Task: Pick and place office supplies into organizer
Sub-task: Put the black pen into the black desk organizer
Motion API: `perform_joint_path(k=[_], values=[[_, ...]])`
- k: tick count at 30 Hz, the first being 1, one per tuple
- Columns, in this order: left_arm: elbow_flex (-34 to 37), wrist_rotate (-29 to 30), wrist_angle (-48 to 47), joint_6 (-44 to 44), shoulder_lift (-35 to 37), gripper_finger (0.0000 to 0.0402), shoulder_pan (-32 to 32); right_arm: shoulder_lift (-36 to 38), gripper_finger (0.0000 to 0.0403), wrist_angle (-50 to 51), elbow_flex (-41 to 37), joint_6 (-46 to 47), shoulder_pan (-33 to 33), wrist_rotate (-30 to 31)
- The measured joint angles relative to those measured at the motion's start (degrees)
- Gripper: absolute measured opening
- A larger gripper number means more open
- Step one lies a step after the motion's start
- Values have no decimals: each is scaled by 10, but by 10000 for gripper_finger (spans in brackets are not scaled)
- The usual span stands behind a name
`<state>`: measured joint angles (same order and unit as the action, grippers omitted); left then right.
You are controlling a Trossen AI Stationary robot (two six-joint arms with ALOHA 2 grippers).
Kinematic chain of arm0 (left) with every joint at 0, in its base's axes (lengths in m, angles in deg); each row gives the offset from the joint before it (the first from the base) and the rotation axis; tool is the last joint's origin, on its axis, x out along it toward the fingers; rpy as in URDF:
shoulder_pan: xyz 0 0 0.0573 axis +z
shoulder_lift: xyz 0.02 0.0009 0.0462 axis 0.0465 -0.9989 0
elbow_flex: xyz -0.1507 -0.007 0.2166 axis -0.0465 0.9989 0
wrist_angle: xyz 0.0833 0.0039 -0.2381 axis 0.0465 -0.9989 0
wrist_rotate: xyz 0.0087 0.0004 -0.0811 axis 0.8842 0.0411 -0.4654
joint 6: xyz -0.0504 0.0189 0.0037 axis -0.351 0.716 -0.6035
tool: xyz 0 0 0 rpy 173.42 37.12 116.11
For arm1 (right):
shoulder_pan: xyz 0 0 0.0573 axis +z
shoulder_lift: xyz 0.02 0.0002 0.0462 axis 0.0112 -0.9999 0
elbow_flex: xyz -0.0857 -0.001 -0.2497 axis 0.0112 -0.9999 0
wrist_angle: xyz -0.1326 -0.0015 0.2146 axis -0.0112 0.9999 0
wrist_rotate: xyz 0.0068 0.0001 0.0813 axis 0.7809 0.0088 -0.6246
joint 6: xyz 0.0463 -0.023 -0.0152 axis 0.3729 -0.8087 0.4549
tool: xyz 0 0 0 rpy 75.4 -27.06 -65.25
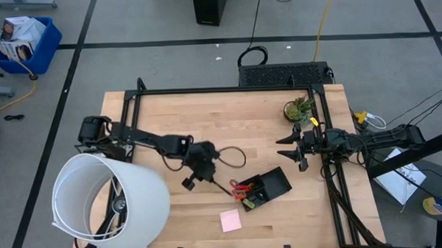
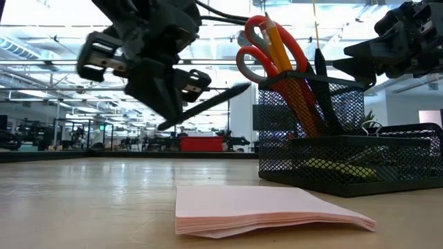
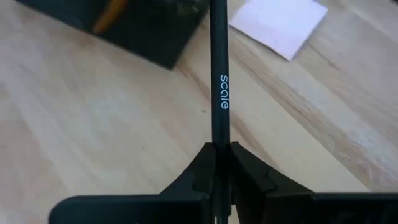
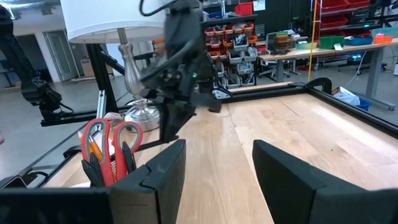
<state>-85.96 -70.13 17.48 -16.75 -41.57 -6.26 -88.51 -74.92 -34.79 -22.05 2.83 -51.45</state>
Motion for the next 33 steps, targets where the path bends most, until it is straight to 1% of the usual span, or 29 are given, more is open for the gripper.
perform_joint_path(k=[3, 7, 10, 11, 13, 17, 19, 21, 23, 29, 33], values=[[0, -45, 3, 18, 0, 30, 30, 0, 183, -1, 0, 0, 0, 0], [0, -116, 10, 16, 2, 41, 73, 0, 183, -2, 0, 0, 0, 0], [0, -145, 10, 15, 4, 43, 104, 0, 183, -2, 0, 0, 0, 0], [0, -148, 17, 9, 4, 43, 112, 0, 183, -2, 0, 0, 0, 0], [0, -148, 42, -29, 4, 40, 127, 0, 183, -2, 0, 0, 0, 0], [0, -147, 111, -152, 4, 29, 155, 0, 183, -2, 0, 0, 0, 0], [0, -148, 127, -164, 4, 29, 161, 0, 183, -2, 0, 0, 0, 0], [0, -161, 140, -161, 4, 34, 159, 0, 183, -2, 0, 0, 0, 0], [0, -174, 164, -177, 4, 38, 159, 0, 183, -2, 0, 0, 0, 0], [-1, -174, 274, -274, 4, 34, 159, 0, 183, -2, 0, 0, 0, 0], [-1, -167, 348, -299, 4, 37, 143, 0, 183, -2, 0, 0, 0, 0]])
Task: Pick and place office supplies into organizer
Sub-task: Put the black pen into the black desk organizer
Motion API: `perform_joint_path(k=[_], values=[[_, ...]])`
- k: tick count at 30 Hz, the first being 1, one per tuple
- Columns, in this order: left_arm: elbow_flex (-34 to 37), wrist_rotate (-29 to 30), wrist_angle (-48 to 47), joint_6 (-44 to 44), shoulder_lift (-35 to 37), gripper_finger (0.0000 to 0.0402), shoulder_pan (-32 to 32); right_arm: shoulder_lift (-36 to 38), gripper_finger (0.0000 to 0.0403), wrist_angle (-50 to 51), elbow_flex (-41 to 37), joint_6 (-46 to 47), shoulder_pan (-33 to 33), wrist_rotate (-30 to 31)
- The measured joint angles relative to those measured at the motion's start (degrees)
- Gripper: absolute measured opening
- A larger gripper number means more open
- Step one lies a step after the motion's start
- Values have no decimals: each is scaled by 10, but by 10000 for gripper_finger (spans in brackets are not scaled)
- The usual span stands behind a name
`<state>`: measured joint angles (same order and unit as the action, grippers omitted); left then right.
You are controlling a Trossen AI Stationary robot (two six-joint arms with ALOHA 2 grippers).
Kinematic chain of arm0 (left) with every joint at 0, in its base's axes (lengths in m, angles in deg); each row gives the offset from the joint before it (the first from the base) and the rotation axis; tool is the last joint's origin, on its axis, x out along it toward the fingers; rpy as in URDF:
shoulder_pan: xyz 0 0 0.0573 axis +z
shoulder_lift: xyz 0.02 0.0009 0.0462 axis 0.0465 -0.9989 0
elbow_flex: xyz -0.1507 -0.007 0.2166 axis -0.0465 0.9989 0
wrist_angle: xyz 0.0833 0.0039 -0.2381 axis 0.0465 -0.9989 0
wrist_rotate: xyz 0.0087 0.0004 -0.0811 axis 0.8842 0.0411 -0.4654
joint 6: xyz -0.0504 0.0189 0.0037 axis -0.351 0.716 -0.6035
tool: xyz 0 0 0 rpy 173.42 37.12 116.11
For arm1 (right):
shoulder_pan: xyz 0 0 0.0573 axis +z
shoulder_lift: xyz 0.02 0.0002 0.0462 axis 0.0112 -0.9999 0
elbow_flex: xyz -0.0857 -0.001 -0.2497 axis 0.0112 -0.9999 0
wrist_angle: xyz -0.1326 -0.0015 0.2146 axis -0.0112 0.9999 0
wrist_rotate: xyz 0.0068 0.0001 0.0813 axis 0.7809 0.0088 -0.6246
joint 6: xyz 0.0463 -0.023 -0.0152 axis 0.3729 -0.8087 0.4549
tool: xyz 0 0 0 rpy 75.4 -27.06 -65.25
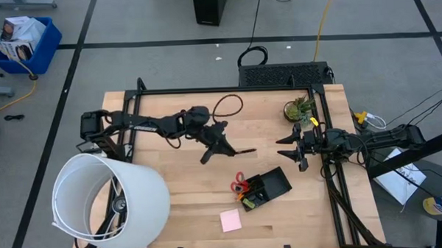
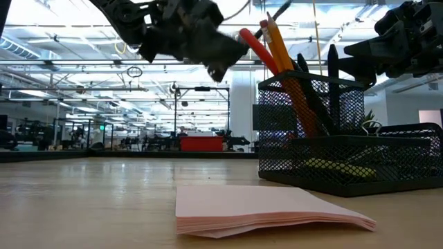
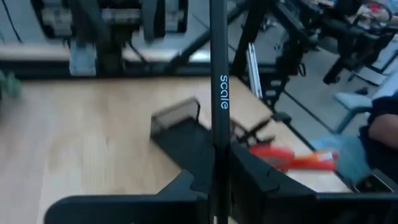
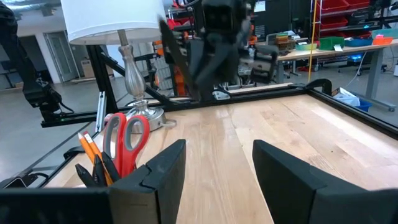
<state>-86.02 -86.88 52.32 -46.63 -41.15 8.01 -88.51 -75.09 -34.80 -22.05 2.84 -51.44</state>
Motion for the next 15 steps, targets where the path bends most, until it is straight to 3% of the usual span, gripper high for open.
perform_joint_path(k=[10, 15], values=[[0, 150, 111, 30, 0, 32, -101, 0, 183, 0, 0, 0, 0, 0], [0, 167, 145, 59, 0, 37, -124, 0, 183, 0, 0, 0, 0, 0]])
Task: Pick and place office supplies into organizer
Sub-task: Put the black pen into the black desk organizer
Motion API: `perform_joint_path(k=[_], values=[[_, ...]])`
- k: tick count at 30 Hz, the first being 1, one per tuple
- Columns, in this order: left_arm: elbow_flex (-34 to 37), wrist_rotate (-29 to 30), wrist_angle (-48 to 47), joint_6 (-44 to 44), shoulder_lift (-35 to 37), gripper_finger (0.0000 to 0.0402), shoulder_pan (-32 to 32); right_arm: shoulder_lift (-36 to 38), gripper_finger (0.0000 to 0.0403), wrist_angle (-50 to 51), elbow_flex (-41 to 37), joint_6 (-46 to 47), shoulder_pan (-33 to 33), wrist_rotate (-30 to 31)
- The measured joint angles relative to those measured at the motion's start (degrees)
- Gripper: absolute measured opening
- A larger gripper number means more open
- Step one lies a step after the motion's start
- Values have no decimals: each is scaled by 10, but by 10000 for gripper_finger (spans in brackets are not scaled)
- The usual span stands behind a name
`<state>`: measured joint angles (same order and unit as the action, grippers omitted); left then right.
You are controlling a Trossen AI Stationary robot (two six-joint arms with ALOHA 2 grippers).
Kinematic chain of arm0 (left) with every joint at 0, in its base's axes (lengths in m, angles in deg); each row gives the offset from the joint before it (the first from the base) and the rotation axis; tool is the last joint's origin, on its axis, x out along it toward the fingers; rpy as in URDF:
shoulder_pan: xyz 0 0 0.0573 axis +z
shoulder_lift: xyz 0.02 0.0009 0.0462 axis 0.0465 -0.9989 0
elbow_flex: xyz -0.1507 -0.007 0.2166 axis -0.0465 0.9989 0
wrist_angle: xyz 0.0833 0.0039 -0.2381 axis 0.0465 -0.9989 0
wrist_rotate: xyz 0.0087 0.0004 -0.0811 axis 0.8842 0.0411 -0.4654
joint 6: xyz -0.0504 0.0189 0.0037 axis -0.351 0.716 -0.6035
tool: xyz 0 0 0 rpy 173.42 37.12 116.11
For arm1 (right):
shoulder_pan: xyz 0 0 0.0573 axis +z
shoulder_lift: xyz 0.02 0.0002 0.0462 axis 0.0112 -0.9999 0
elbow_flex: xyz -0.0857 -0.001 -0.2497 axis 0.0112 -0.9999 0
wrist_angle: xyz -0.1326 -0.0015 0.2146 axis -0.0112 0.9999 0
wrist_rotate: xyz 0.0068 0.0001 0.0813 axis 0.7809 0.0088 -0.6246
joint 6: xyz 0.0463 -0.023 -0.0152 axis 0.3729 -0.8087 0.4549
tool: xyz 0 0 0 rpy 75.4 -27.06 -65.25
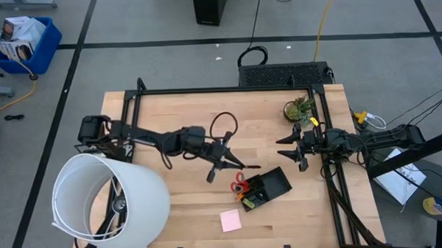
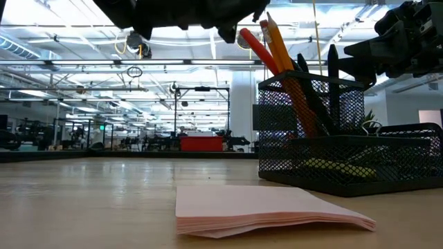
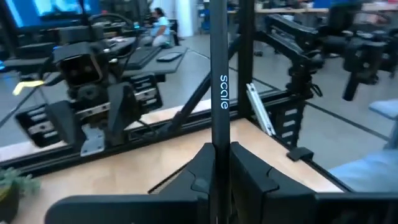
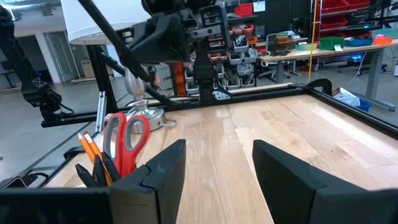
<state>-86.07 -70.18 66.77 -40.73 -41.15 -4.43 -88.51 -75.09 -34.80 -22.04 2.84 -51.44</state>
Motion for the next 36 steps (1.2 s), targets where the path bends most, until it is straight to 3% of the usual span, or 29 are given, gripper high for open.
perform_joint_path(k=[10, 16, 27, 36], values=[[0, 111, 19, -22, 0, 40, -30, 0, 183, 0, 0, 0, 0, 0], [0, 145, 39, -29, 0, 41, -43, 0, 183, 0, 0, 0, 0, 0], [0, 155, 42, -46, 0, 42, -71, 0, 183, 0, 0, 0, 0, 0], [0, 158, 35, -136, 0, 42, -62, 0, 183, 0, 0, -1, 0, 0]])
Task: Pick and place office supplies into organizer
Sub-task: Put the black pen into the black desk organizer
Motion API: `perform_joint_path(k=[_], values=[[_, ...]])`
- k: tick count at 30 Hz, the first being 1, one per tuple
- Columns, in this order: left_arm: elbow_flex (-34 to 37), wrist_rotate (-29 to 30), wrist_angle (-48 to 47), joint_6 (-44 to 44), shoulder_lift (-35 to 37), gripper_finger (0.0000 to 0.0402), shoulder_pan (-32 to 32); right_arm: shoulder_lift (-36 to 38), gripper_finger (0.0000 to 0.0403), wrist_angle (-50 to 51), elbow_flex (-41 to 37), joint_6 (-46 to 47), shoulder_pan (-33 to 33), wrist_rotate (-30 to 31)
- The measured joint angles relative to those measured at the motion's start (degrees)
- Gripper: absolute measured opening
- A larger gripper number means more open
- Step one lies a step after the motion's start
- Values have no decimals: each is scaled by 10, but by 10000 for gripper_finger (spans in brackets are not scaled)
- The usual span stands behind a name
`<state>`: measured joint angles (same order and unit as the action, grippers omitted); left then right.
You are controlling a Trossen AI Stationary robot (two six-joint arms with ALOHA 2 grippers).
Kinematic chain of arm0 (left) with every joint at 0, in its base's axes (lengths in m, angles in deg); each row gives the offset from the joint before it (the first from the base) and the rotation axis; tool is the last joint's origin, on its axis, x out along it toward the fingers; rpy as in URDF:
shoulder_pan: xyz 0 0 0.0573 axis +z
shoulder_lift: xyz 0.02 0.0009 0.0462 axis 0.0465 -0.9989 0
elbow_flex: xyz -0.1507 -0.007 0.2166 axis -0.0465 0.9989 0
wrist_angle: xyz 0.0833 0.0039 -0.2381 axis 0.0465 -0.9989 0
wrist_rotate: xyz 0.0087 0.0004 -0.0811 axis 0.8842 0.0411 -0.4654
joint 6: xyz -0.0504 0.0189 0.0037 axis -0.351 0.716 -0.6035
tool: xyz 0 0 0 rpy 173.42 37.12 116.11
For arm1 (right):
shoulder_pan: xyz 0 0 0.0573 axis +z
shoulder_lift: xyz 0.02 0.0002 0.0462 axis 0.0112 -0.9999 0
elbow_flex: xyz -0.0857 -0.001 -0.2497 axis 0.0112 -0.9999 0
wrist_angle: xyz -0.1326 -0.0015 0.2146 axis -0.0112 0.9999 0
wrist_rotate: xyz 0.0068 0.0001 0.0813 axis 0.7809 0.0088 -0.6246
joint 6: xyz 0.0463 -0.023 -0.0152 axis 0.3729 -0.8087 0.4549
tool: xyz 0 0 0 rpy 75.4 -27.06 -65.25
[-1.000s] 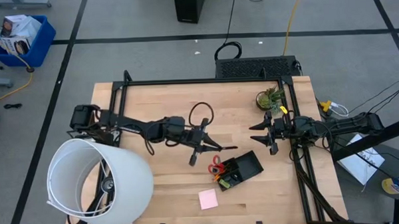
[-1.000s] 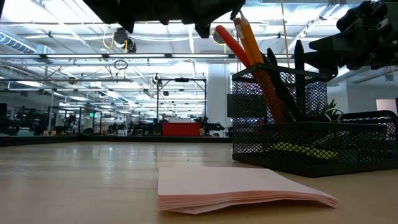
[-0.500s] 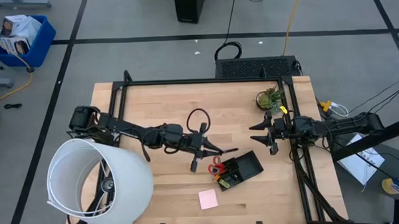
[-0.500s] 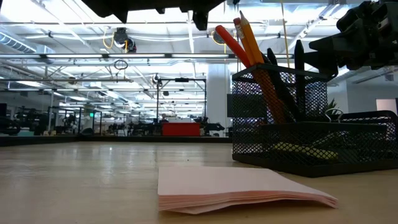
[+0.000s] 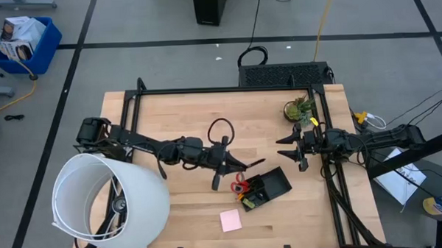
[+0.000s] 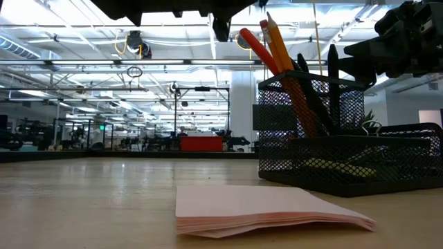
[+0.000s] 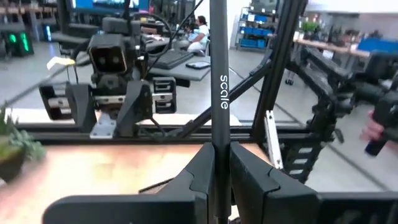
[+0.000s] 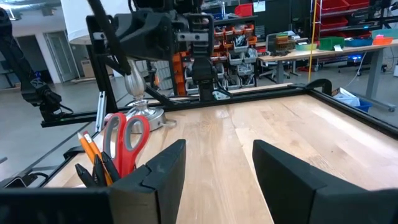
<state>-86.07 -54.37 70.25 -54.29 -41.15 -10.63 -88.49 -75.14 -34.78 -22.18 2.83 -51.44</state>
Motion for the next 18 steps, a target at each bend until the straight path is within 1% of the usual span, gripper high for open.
perform_joint_path(k=[4, 13, 18], values=[[0, 0, 7, -84, 0, 42, 0, 0, 183, -37, 0, -26, 0, 0], [0, -1, -32, -310, 0, 42, 4, 0, 183, -80, 0, 94, 0, 0], [0, 4, -35, -391, 0, 42, 13, 0, 183, -76, 0, 141, 0, 0]])
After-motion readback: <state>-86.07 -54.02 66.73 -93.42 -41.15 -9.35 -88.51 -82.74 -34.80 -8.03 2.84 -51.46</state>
